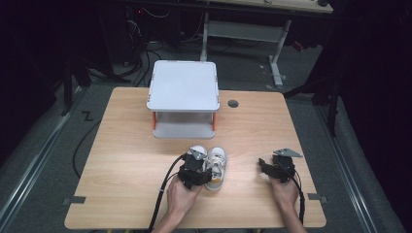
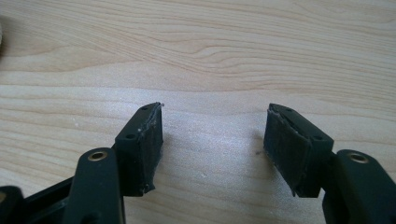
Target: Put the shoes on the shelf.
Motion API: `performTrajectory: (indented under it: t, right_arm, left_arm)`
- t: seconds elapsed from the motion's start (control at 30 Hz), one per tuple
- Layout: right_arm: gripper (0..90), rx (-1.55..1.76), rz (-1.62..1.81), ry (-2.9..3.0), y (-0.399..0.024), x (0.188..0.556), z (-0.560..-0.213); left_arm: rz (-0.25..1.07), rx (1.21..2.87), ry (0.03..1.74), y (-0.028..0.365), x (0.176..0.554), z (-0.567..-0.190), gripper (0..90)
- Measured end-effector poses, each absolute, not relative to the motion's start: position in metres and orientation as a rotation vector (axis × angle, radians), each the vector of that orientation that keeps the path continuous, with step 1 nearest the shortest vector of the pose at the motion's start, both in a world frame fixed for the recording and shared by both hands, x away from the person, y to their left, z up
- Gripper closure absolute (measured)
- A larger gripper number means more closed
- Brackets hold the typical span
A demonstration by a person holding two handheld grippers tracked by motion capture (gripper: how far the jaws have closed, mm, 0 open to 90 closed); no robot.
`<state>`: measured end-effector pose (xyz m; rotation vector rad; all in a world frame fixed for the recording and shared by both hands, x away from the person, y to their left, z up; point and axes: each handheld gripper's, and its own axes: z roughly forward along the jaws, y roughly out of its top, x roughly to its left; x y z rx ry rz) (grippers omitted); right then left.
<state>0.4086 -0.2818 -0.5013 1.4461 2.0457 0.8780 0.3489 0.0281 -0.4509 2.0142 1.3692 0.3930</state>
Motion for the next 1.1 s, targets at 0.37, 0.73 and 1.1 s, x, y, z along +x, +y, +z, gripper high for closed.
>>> performTrajectory:
  t: [0.37, 0.73, 1.1]
  right_arm:
    - [37.2, 1.446, 0.877, 2.045, -0.282, 0.409, -0.501]
    - [37.2, 1.446, 0.877, 2.045, -0.282, 0.409, -0.501]
    - [37.2, 1.445, 0.878, 2.045, -0.282, 0.409, -0.501]
  left_arm:
    - [0.387, 2.059, 1.316, 0.023, 0.352, -0.454, 70.4]
    - [0.423, 2.048, 1.305, 0.024, 0.348, -0.455, 79.6]
    - [0.410, 2.042, 1.251, 0.034, 0.345, -0.451, 81.2]
